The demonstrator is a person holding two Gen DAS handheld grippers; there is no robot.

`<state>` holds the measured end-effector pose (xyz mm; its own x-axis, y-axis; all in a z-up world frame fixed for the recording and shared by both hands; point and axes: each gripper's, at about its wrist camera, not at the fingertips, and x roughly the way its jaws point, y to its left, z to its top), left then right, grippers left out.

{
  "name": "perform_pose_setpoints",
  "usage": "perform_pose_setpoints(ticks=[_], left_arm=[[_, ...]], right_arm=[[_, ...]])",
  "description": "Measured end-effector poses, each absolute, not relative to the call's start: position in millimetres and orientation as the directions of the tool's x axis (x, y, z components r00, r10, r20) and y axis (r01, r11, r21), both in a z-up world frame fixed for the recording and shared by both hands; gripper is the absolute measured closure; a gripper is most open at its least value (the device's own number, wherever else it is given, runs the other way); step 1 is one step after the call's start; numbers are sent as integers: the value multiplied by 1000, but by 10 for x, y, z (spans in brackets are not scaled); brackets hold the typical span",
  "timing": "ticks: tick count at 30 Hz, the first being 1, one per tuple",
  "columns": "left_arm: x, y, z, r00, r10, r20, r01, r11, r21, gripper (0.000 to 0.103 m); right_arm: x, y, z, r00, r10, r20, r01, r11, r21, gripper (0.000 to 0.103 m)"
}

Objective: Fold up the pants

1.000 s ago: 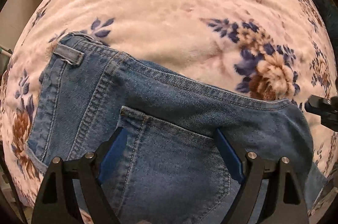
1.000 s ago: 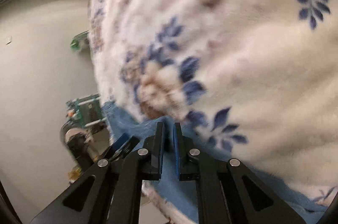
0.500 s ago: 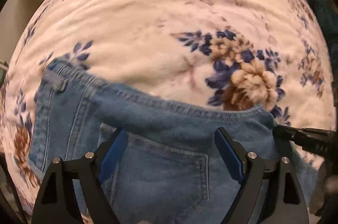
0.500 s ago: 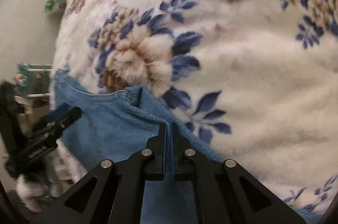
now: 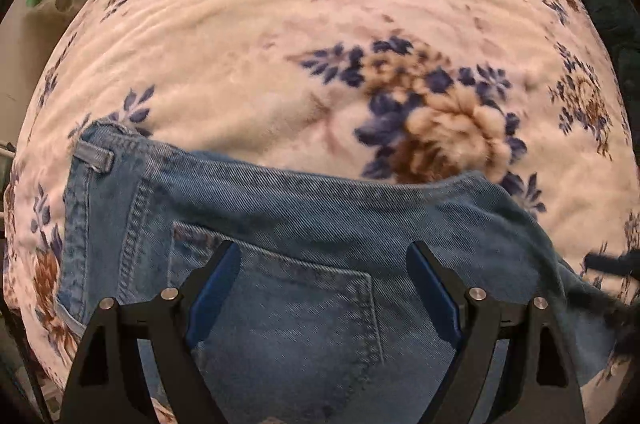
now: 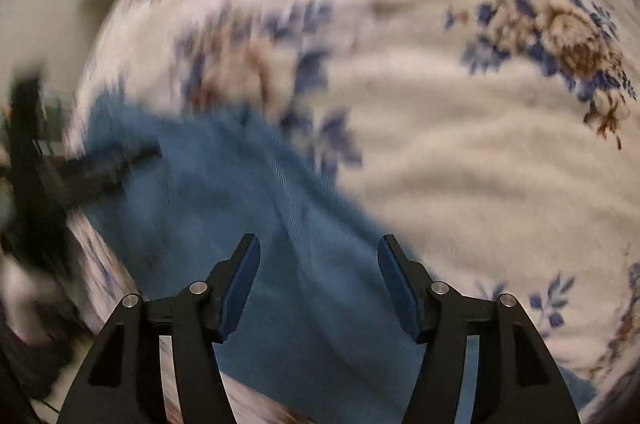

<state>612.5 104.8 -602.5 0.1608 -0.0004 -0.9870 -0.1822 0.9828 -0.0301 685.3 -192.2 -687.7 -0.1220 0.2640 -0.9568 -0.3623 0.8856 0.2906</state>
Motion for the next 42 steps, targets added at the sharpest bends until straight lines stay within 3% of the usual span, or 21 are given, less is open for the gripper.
perform_pose_setpoints(ticks=[3,5,7,9,10,14,16,19,24,29,32,34,35,39,42], left_arm=[[6085,964,-6050,150,-7,-989,-176,984,-34,19],[6076,928,-6063,155,-10,-988,-172,984,-37,19],[6059,905,-6051,159,0,-987,-162,986,-26,19],[6065,887,-6058,154,4,-988,-159,987,-21,19],[6080,874,-6079,149,5,-989,-159,987,-19,19],[6045,859,-6070,142,3,-990,-170,985,-22,19],[6029,910,-6091,145,0,-989,-170,985,-25,19],[5885,946,-6057,149,2,-989,-163,986,-23,19],[5918,944,-6012,156,9,-988,-172,985,-18,19],[5922,1009,-5994,155,9,-988,-179,984,-19,19],[5914,1003,-5906,167,-1,-986,-174,984,-30,19],[5935,958,-5854,173,-15,-985,-166,985,-44,19],[5973,913,-5849,172,-22,-985,-153,987,-49,19],[6262,671,-5961,167,30,-986,-84,996,16,19],[6479,541,-6176,145,98,-985,-34,995,94,19]], right_arm=[[6692,-1887,-7068,-157,178,-971,-420,878,229,44],[6766,-2082,-7092,-175,295,-939,-286,898,335,45],[6870,-2339,-6984,-86,340,-937,-205,914,351,45],[6892,-2405,-6925,-42,313,-949,-239,919,313,47],[6884,-2399,-6930,-48,296,-954,-260,918,298,54],[6787,-2193,-7153,-114,160,-980,-422,886,194,57],[6711,-2133,-7187,-111,130,-985,-454,875,167,98],[6673,-2152,-7099,-22,91,-996,-437,895,92,101],[6647,-2225,-7030,59,79,-995,-358,932,53,101],[6799,-2360,-7289,-40,139,-989,-251,957,145,99],[6882,-2576,-7159,-31,214,-976,-135,967,216,83],[6878,-2650,-6936,47,188,-981,-98,978,183,56],[6854,-2639,-6806,83,205,-975,-96,976,197,52],[6802,-2332,-6701,84,297,-951,-126,950,285,49],[6799,-2035,-6886,68,285,-956,-162,949,271,49]])
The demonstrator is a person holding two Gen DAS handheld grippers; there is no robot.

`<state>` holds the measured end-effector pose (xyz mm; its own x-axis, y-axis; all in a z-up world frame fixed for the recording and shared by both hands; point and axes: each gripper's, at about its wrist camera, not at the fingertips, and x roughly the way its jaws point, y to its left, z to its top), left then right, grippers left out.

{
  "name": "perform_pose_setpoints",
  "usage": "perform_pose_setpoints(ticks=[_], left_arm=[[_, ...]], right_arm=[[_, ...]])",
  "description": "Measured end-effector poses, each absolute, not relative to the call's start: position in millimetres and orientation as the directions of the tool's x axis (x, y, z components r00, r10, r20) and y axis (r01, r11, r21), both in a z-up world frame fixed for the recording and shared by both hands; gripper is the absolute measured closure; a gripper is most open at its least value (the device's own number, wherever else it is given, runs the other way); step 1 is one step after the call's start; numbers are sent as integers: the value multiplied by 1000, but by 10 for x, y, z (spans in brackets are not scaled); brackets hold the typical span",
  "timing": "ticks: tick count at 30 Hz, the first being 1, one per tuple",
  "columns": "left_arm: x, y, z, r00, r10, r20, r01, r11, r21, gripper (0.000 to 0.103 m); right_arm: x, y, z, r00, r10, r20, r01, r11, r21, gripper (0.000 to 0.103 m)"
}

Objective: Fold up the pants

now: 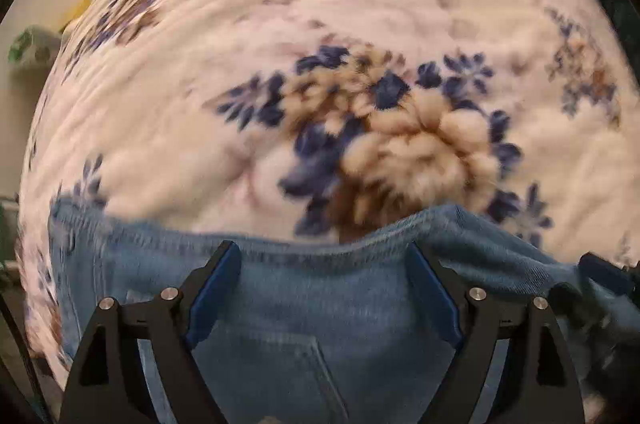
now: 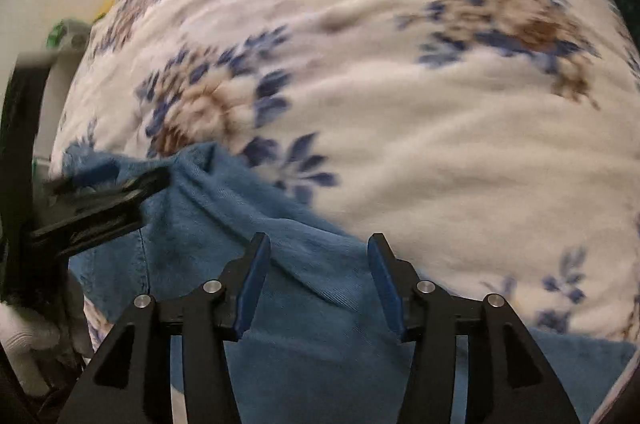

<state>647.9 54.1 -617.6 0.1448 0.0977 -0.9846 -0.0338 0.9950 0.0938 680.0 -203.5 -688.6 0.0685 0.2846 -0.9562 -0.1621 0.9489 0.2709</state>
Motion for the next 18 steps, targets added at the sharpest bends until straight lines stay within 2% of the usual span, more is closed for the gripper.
perform_pose_setpoints(ticks=[3,9,12,14,17,18], left_arm=[[6606,499,-6305,137,137,-981,-11,991,137,15],[6773,632,-6374,111,132,-985,-45,991,128,14],[6724,592,-6209,157,138,-978,-38,990,133,14],[6620,591,-6051,191,125,-974,-29,992,122,14],[6273,507,-5693,265,97,-959,-15,995,96,13],[6096,449,-5577,287,87,-954,-4,996,89,13]], right_arm=[[6848,-1868,-7159,70,236,-969,-113,967,227,49],[6905,-1903,-7389,94,210,-973,-73,976,204,48],[6869,-1993,-7284,97,236,-967,-57,971,231,47],[6795,-2125,-7094,163,306,-938,-17,951,307,47],[6445,-2681,-6675,306,424,-852,62,884,463,33],[6304,-2856,-6600,334,442,-833,90,865,494,20]])
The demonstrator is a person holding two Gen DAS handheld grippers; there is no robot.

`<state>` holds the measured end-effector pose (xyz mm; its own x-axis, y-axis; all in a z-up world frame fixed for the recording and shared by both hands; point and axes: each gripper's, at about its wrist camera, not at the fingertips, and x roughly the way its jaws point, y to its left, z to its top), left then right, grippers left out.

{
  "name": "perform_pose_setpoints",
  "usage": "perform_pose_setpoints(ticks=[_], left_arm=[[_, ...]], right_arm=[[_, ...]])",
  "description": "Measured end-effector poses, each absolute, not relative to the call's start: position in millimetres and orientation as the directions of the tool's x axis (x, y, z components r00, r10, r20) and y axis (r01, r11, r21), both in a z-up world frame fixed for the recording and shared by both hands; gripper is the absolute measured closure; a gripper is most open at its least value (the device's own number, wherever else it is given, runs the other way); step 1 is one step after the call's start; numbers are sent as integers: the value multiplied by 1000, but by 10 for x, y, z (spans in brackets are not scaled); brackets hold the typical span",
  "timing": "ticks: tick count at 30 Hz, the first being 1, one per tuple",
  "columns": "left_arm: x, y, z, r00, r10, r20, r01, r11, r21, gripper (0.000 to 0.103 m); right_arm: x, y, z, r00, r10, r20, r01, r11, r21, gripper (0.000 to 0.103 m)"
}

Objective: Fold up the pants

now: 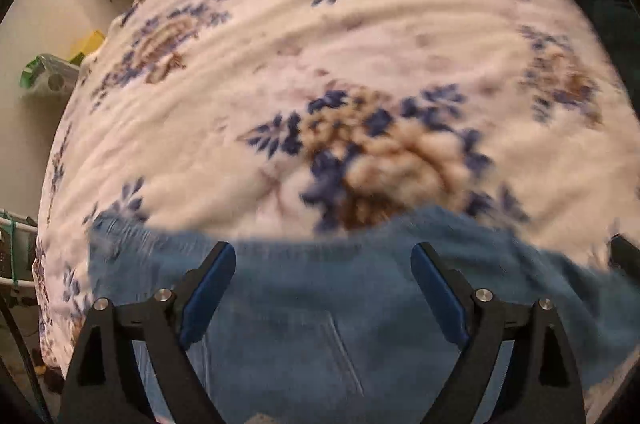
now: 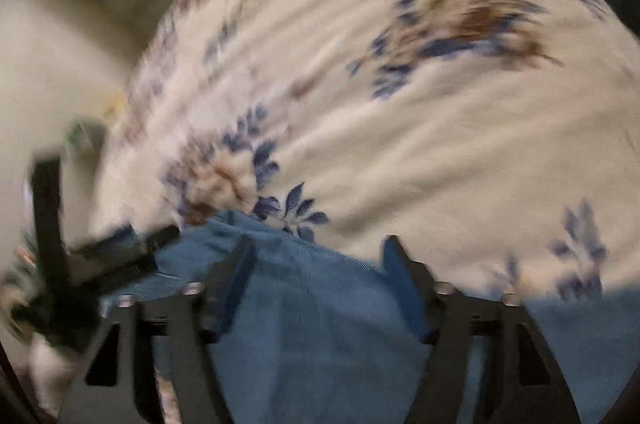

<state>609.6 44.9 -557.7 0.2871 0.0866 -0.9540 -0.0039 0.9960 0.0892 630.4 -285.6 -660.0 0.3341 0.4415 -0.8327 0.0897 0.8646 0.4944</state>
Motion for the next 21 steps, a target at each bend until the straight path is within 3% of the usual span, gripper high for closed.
perform_pose_setpoints(ticks=[1,3,6,9,12,14,17,21], left_arm=[[6002,366,-5541,293,79,-953,1,997,83,13],[5709,186,-5505,282,38,-959,20,999,46,13],[5310,-69,-5584,265,48,-963,47,997,63,13],[4992,-213,-5721,215,56,-975,45,997,67,13],[4760,-277,-5847,179,86,-980,20,996,91,13],[4656,-186,-5910,148,98,-984,-29,995,95,13],[4544,109,-6008,72,54,-996,-170,985,41,13],[4495,318,-6011,53,18,-998,-256,967,4,13]], right_arm=[[6139,-3042,-6545,359,448,-819,125,846,518,11],[5654,-3530,-6473,408,407,-817,233,819,524,11],[5020,-4041,-6500,381,283,-880,360,831,423,11],[4404,-4451,-6647,338,316,-886,469,760,450,11],[3996,-4552,-6948,295,424,-856,541,665,515,24],[3900,-4332,-7032,249,449,-858,490,706,512,26],[4072,-3625,-7045,181,455,-872,270,829,489,42],[4303,-2602,-7005,145,377,-915,-110,925,363,47]])
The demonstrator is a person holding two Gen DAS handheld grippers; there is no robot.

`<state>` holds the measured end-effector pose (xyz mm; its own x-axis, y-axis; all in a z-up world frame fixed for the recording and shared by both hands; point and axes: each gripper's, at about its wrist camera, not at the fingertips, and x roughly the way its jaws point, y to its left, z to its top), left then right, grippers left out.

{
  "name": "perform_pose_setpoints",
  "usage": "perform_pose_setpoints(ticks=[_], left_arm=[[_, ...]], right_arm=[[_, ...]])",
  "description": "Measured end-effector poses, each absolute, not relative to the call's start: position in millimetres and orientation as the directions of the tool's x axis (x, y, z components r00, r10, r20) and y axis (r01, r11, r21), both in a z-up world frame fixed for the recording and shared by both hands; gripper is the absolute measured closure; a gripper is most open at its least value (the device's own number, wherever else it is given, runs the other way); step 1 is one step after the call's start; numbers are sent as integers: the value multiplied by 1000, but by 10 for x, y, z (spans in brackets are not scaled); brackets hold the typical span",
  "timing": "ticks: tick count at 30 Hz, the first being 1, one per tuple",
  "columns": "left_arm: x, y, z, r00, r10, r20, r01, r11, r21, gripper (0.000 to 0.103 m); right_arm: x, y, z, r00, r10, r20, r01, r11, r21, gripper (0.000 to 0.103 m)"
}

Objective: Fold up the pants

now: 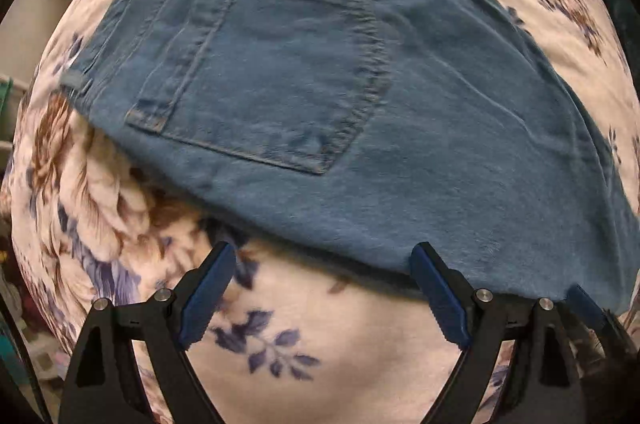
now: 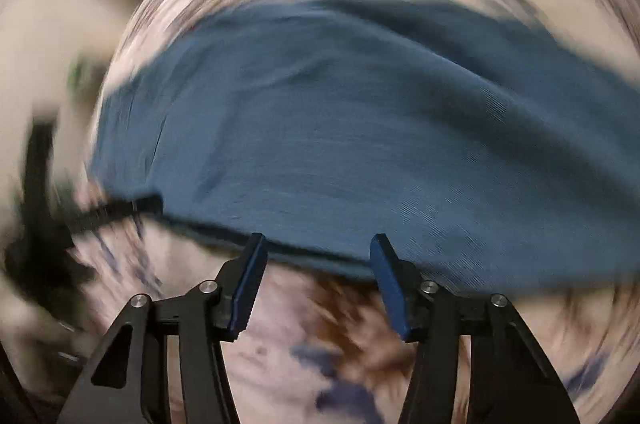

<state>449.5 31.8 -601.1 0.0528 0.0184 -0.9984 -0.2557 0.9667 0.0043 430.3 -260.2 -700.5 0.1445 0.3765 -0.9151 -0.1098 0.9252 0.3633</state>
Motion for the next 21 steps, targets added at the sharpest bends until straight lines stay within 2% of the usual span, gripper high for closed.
perform_pose_setpoints(ticks=[3,6,8,10,13,19,20,21], left_arm=[[4497,382,-5985,51,17,-999,-272,962,2,13],[4500,454,-5950,58,20,-998,-277,961,3,13],[4500,492,-5949,56,20,-998,-284,959,4,13],[4497,540,-5964,52,15,-999,-293,956,-1,13],[4482,621,-5986,49,15,-999,-296,955,-1,13],[4378,752,-6072,47,9,-999,-295,955,-5,13],[4351,774,-6081,49,7,-999,-297,955,-7,13],[4335,784,-6072,50,6,-999,-297,955,-10,13]], right_arm=[[4314,-1976,-7021,156,253,-955,-383,906,178,47],[4212,-1686,-7078,165,181,-970,-515,854,72,47],[4179,-1625,-7110,187,145,-972,-529,848,24,49],[4200,-1570,-7143,203,115,-972,-520,854,-8,62],[4280,-1527,-7116,223,117,-968,-503,864,-11,70],[4493,-1425,-7198,219,92,-971,-458,889,-19,72],[4468,-1419,-7175,228,94,-969,-452,892,-20,75],[4482,-1411,-7165,243,101,-965,-452,892,-20,85]])
